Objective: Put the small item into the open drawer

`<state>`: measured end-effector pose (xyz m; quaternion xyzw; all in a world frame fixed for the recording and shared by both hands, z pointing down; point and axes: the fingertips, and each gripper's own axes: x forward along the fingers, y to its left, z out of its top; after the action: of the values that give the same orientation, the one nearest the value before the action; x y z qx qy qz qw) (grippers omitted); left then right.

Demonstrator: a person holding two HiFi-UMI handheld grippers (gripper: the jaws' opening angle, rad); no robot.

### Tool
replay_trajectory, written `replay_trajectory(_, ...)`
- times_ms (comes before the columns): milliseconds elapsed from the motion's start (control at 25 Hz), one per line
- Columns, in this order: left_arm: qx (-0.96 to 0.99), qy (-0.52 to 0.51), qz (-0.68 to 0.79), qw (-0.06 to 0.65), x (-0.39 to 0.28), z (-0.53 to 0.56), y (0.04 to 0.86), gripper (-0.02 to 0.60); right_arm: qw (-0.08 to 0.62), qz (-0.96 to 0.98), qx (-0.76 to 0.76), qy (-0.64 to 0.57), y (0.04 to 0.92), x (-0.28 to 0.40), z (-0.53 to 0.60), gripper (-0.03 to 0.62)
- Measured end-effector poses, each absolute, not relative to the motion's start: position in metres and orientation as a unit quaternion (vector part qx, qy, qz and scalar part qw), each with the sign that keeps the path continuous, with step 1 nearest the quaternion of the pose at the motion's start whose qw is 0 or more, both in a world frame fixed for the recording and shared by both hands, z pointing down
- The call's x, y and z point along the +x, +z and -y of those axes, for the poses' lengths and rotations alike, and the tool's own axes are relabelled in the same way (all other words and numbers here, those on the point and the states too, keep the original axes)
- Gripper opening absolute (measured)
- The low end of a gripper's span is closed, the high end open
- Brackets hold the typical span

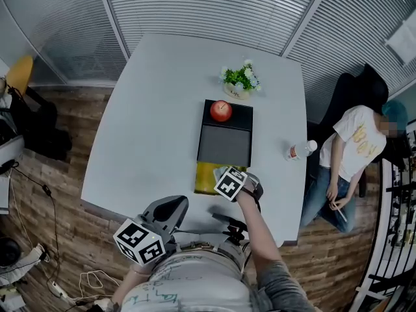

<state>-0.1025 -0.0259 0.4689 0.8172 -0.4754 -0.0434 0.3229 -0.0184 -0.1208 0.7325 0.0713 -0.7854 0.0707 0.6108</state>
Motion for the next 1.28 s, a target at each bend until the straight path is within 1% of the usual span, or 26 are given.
replay_trajectory(160, 0.82, -0.043, 0.471, 0.324, -0.101, 0.024, 0.47, -0.003, 0.624, 0.777, 0.065, 0.058, 0.735, -0.019, 0.121, 0.006)
replay_trajectory(560, 0.829, -0.045, 0.451, 0.327, -0.087, 0.025, 0.469, -0.003, 0.627, 0.774, 0.057, 0.074, 0.737, -0.02, 0.12, 0.003)
replay_trajectory(1000, 0.848, -0.042, 0.413, 0.329, -0.06, 0.035, 0.467, -0.003, 0.627, 0.773, 0.029, 0.087, 0.735, -0.02, 0.122, 0.003)
replay_trajectory(1280, 0.858, -0.037, 0.387, 0.334, -0.041, 0.043, 0.467, -0.003, 0.631, 0.772, 0.023, 0.076, 0.736, -0.02, 0.12, 0.003)
